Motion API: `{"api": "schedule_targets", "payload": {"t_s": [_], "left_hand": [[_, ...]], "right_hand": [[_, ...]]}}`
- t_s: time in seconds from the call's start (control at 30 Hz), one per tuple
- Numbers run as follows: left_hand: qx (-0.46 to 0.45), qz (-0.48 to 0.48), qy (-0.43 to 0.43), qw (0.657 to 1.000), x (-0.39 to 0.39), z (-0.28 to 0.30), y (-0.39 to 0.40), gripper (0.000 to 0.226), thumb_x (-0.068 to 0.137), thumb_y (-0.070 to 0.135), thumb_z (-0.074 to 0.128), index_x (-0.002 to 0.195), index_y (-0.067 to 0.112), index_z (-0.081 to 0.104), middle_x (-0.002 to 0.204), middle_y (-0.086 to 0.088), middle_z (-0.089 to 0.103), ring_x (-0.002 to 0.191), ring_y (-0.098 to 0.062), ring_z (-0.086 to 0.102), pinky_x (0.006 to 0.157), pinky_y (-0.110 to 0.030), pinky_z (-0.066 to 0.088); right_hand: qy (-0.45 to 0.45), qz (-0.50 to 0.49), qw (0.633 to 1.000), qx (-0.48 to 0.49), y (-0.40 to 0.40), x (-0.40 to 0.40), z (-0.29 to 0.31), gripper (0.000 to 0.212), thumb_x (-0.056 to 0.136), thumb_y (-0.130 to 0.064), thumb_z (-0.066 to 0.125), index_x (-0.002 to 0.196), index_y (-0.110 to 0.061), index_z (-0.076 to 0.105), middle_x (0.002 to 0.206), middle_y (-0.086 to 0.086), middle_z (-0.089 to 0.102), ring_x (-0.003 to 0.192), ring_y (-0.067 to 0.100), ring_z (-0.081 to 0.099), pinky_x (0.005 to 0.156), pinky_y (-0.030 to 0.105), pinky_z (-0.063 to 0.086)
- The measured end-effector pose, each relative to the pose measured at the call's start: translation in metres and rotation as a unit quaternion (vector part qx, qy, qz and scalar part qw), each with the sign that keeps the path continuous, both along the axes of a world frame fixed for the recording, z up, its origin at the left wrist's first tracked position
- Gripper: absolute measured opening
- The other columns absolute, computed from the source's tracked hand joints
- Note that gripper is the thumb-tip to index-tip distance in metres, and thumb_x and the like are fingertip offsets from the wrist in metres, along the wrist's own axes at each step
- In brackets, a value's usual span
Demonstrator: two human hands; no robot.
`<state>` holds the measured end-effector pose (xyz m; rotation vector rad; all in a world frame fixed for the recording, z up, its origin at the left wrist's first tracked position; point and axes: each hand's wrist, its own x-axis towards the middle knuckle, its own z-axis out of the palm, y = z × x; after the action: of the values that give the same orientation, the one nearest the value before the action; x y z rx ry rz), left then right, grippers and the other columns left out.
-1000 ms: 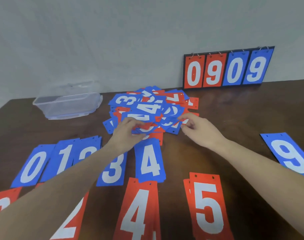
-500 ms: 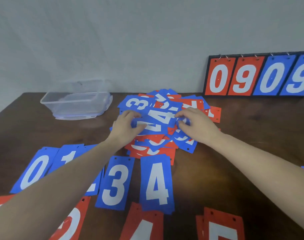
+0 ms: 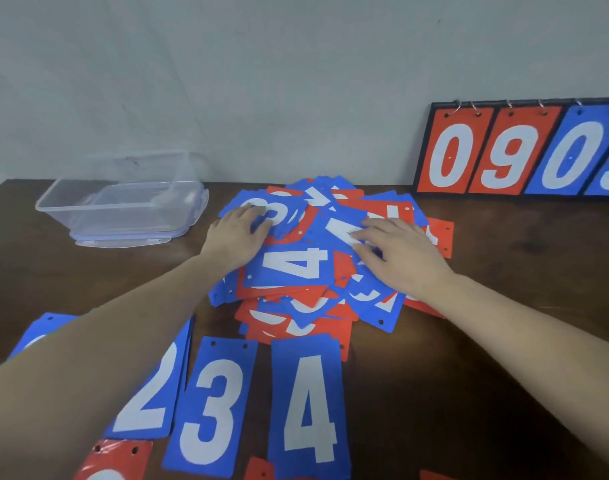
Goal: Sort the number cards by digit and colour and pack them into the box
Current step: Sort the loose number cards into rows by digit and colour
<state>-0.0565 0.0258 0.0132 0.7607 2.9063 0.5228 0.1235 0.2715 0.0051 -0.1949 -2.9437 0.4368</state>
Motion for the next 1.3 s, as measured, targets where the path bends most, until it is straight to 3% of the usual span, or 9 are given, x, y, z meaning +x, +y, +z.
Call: {"api": "schedule_targets", "payload": {"t_s": [0.17,0.33,0.4,0.67,0.73,0.87,1.0,1.1,1.3], "left_hand": [[0.05,-0.015,-0.002,0.999,-0.002,-0.003,-0.013,0.046,0.093,0.056,0.059,0.132,0.032,0.057,0.133,-0.001,0.049,0.13,-0.025,0.044,0.111,-0.041,0.037],[0.029,-0.011,-0.044,0.999,-0.004,-0.002,-0.025,0.078,0.084,0.07,0.06,0.151,0.036,0.038,0.166,0.001,0.021,0.154,-0.023,0.013,0.124,-0.046,0.018],[0.003,-0.008,-0.052,0.999,-0.005,-0.001,-0.025,0.089,0.081,0.076,0.054,0.156,0.034,0.029,0.165,0.001,0.024,0.153,-0.023,0.018,0.124,-0.047,0.019],[-0.001,0.023,-0.076,0.997,-0.008,0.005,-0.021,0.092,0.079,0.075,0.062,0.155,0.04,0.026,0.153,0.003,0.046,0.135,-0.026,0.048,0.107,-0.046,0.046],[-0.008,0.022,-0.063,0.998,-0.002,0.012,-0.021,0.09,0.08,0.075,0.061,0.155,0.04,0.026,0.153,0.003,0.046,0.136,-0.027,0.047,0.108,-0.047,0.045],[-0.048,0.004,-0.036,0.998,-0.006,0.007,-0.025,0.085,0.084,0.076,0.053,0.155,0.036,0.029,0.163,0.004,0.027,0.149,-0.023,0.028,0.12,-0.052,0.022],[0.0,0.014,-0.05,0.999,-0.01,0.004,-0.016,0.088,0.082,0.078,0.054,0.155,0.036,0.028,0.168,0.007,0.013,0.153,-0.017,0.015,0.123,-0.048,0.009],[-0.033,-0.013,-0.052,0.998,-0.01,0.002,-0.006,0.096,0.077,0.084,0.049,0.157,0.037,0.023,0.166,0.008,0.022,0.152,-0.017,0.02,0.123,-0.046,0.01],[-0.003,0.015,-0.047,0.999,-0.012,0.006,-0.003,0.087,0.08,0.077,0.059,0.151,0.033,0.035,0.149,0.006,0.049,0.137,-0.024,0.045,0.117,-0.047,0.03]], "right_hand": [[0.001,-0.081,0.996,-0.02,0.022,0.006,0.004,0.048,0.091,-0.068,0.049,0.112,-0.027,0.061,0.126,-0.009,0.061,0.118,0.016,0.051,0.096,0.036,0.04],[-0.04,-0.091,0.993,-0.055,0.022,0.003,0.006,0.063,0.084,-0.074,0.054,0.132,-0.033,0.053,0.144,-0.01,0.052,0.136,0.018,0.04,0.109,0.04,0.031],[-0.05,-0.091,0.993,-0.056,0.022,0.0,0.008,0.065,0.084,-0.071,0.058,0.137,-0.034,0.05,0.148,-0.01,0.049,0.138,0.019,0.037,0.111,0.042,0.03],[-0.077,-0.159,0.979,-0.101,0.027,-0.007,0.016,0.093,0.073,-0.067,0.076,0.15,-0.032,0.036,0.148,0.0,0.048,0.134,0.026,0.044,0.105,0.049,0.04],[-0.081,-0.181,0.978,-0.062,0.026,0.002,0.02,0.092,0.075,-0.071,0.071,0.15,-0.031,0.035,0.15,0.0,0.047,0.136,0.027,0.044,0.109,0.054,0.036],[-0.115,-0.181,0.966,-0.147,0.024,0.006,0.02,0.083,0.081,-0.067,0.069,0.146,-0.029,0.036,0.141,-0.001,0.057,0.123,0.026,0.059,0.105,0.053,0.046],[-0.032,-0.193,0.957,-0.214,0.018,0.019,0.015,0.063,0.087,-0.052,0.071,0.139,-0.029,0.042,0.136,-0.002,0.059,0.119,0.022,0.06,0.106,0.05,0.046],[0.0,-0.193,0.957,-0.215,0.013,0.027,0.015,0.056,0.093,-0.046,0.067,0.141,-0.029,0.044,0.134,-0.002,0.06,0.121,0.022,0.057,0.106,0.049,0.046],[0.005,-0.19,0.957,-0.219,0.013,0.027,0.012,0.052,0.094,-0.048,0.065,0.139,-0.034,0.042,0.128,-0.005,0.062,0.111,0.019,0.062,0.097,0.048,0.054]]}}
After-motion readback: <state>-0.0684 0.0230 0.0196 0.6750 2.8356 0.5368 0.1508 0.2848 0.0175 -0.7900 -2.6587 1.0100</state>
